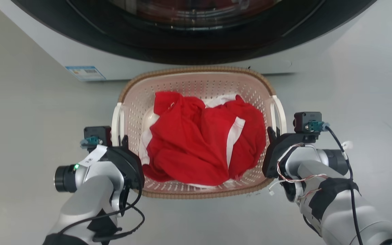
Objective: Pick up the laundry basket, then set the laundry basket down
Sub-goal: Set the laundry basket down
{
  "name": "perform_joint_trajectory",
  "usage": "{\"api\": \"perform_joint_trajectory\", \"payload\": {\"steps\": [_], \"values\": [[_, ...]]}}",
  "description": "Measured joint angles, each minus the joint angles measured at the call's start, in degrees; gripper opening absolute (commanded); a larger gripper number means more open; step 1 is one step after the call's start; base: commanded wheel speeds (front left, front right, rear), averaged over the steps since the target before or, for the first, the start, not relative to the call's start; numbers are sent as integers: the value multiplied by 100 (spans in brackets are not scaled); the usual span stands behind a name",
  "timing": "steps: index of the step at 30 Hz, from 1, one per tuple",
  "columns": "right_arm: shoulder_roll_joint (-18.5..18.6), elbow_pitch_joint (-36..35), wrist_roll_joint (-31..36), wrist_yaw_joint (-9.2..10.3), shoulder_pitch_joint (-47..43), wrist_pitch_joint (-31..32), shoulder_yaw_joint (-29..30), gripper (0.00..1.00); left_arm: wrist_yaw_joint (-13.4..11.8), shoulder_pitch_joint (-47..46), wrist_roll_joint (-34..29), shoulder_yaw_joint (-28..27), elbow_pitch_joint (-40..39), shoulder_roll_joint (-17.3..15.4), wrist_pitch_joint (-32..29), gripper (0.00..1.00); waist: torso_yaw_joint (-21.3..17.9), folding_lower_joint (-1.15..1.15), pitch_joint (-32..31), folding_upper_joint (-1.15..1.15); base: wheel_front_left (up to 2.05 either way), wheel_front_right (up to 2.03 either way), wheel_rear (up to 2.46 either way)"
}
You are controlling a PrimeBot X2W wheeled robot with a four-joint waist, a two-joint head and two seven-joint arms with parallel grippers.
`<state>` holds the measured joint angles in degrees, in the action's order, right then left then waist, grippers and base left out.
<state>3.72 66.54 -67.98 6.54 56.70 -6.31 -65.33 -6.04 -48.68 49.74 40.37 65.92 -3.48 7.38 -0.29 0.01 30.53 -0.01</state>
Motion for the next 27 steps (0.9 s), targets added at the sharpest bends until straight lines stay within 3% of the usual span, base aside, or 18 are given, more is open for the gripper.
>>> {"api": "perform_joint_trajectory", "payload": {"steps": [16,27], "values": [[14,159,147,-86,751,-263,8,0,-2,-802,-101,-2,24,-15,190,0,51,0,1290,0,0,0,0],[-2,255,157,-152,806,-386,-3,0,7,-898,-118,-4,164,10,338,0,84,-1,1609,1,0,0,0]]}}
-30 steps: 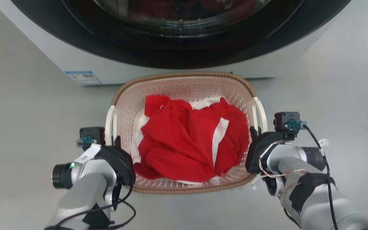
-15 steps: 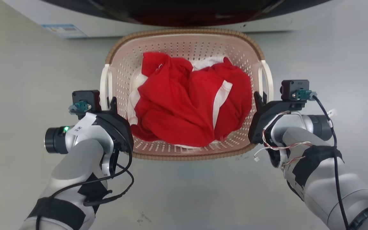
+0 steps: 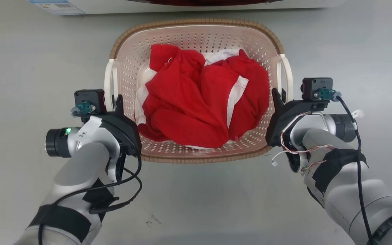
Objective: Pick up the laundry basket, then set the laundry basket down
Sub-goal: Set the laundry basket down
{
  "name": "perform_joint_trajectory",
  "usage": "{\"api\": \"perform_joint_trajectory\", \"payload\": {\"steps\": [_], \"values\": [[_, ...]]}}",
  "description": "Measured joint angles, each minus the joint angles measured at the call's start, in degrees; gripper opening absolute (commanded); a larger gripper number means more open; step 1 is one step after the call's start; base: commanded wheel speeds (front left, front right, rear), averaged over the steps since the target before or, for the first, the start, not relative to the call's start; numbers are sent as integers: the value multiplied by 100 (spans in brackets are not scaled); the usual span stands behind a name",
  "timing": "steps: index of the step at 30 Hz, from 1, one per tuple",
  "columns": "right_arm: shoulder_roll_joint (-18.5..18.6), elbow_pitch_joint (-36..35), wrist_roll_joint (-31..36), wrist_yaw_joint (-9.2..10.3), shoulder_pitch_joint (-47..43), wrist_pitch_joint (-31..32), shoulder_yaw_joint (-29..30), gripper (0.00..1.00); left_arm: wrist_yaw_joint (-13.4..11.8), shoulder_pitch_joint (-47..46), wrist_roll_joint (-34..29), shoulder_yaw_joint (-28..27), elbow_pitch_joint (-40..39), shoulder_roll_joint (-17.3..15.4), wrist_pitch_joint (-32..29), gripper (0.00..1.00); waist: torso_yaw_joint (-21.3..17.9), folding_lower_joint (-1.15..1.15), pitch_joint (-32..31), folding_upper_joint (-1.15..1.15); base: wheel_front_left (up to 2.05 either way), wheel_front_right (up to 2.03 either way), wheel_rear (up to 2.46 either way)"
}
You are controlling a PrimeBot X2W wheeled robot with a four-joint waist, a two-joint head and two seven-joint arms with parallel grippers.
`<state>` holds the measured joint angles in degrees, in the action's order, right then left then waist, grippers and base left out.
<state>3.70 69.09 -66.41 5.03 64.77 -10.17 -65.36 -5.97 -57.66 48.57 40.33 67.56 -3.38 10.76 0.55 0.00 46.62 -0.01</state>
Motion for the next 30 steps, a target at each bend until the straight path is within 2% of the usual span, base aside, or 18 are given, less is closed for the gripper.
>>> {"api": "perform_joint_trajectory", "payload": {"steps": [18,30], "values": [[4,18,90,-24,480,-154,-26,0,48,-470,-77,-51,80,-30,172,0,-6,0,531,0,0,0,0],[8,-45,90,-15,477,-213,-46,0,93,-535,-140,-42,168,-22,252,0,21,0,583,0,0,0,0]]}}
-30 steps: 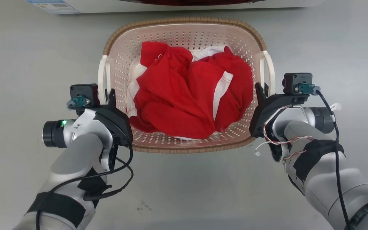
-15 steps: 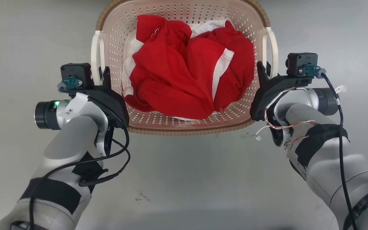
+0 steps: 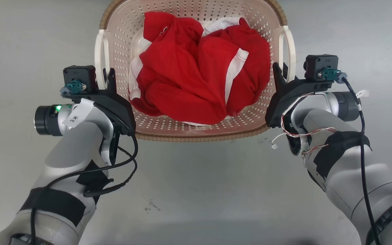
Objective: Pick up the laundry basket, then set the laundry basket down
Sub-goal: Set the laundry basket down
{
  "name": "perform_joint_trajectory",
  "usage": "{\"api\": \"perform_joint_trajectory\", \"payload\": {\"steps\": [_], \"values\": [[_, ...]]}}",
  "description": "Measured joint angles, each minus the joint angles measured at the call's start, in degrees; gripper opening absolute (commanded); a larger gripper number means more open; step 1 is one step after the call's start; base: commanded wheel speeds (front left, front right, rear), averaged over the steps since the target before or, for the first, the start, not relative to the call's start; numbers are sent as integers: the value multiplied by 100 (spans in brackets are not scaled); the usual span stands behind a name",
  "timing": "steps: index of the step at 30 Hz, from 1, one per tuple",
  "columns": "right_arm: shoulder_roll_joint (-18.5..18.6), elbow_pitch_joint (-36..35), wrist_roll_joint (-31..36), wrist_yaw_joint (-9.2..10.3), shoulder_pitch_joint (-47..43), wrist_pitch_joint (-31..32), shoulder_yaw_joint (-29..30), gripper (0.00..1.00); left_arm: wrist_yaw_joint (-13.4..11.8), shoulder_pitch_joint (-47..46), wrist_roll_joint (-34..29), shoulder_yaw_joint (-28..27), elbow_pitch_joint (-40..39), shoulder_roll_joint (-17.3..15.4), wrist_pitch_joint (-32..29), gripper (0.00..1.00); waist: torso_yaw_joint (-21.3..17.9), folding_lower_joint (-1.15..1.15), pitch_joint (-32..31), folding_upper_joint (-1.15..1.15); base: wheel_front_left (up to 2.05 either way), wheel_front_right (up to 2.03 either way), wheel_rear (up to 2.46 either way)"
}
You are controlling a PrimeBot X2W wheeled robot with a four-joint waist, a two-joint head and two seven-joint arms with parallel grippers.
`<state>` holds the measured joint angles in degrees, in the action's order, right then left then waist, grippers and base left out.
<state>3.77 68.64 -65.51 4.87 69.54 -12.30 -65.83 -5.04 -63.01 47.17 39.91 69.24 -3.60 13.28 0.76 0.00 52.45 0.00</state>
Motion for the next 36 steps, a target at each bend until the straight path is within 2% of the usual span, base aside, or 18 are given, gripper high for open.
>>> {"api": "perform_joint_trajectory", "payload": {"steps": [13,14,15,16,17,19,20,36], "values": [[21,-94,0,43,33,-86,-43,0,8,-110,-37,0,66,-4,46,0,1,0,133,0,0,0,0],[21,-96,0,44,34,-87,-46,18,8,-112,-38,0,69,-4,46,0,1,0,138,0,0,0,0],[21,-98,0,44,34,-88,-53,40,8,-112,-38,0,76,-4,52,0,0,0,143,0,0,0,0],[22,-97,0,44,33,-88,-66,91,8,-116,-45,0,78,-8,73,10,-1,0,146,0,0,0,0],[16,-100,0,44,33,-89,-74,100,8,-128,-49,1,79,-8,74,33,-1,0,146,0,0,0,0],[-4,-114,0,44,33,-90,-82,100,8,-141,-79,11,87,0,78,91,-1,0,142,0,0,0,0],[-12,-114,0,44,33,-90,-87,100,8,-141,-89,15,100,3,78,100,-1,0,135,0,0,0,0],[-18,81,0,119,32,-144,-90,100,8,-101,-87,-24,215,26,96,100,12,0,-233,0,0,0,0]]}}
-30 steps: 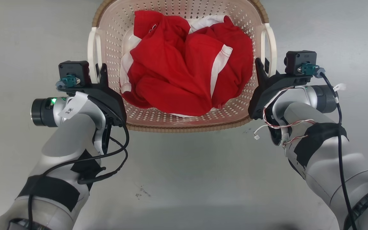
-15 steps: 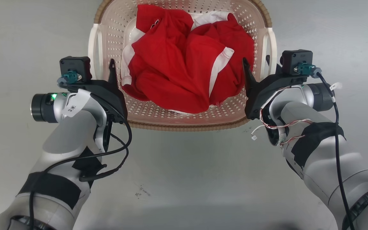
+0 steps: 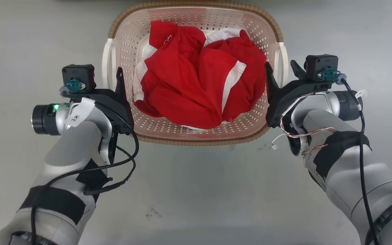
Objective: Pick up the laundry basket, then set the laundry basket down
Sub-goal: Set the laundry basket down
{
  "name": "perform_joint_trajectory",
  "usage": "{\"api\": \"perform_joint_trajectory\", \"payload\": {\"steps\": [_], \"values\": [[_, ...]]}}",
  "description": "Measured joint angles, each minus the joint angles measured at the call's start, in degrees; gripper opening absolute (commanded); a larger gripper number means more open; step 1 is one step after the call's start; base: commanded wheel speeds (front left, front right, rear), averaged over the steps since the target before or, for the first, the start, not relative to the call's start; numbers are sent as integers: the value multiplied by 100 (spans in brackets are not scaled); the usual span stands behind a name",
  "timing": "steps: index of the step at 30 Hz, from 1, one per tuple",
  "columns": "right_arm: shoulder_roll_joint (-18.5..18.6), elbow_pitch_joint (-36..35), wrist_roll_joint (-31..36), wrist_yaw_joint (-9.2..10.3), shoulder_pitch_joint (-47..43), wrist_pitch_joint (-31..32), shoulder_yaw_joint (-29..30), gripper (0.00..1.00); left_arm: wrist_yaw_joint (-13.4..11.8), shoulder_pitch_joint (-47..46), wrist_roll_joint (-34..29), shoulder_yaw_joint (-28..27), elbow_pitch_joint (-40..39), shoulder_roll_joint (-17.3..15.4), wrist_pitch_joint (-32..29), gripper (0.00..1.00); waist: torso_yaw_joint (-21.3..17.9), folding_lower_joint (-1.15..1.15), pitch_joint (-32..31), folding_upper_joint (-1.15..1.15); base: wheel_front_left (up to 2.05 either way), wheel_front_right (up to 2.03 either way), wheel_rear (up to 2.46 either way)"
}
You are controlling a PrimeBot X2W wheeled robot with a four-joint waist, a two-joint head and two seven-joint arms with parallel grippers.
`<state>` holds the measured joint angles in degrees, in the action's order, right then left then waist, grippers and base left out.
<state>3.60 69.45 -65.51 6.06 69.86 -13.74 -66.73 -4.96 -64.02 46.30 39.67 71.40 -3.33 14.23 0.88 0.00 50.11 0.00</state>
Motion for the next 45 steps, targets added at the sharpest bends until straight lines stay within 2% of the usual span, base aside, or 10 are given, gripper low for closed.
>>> {"api": "perform_joint_trajectory", "payload": {"steps": [10,22,32,41,45], "values": [[-2,204,0,5,-90,-51,92,100,100,362,82,-119,30,11,4,100,-10,0,-463,0,0,0,0],[-3,231,-63,-29,-545,-55,353,100,250,838,212,-365,-221,21,7,100,-12,-1,-1351,0,0,0,0],[-1,33,-94,-153,-1129,-55,697,100,303,1643,192,-638,-746,-62,7,100,-38,-1,-2263,1,0,0,0],[24,-297,43,-159,-1744,-55,1017,100,285,2469,-105,-920,-1456,-144,7,100,-62,-1,-3024,1,0,0,0],[26,-514,158,-159,-2039,-55,1171,100,202,2955,-246,-1049,-1813,-214,7,100,-77,-1,-3364,1,0,0,0]]}}
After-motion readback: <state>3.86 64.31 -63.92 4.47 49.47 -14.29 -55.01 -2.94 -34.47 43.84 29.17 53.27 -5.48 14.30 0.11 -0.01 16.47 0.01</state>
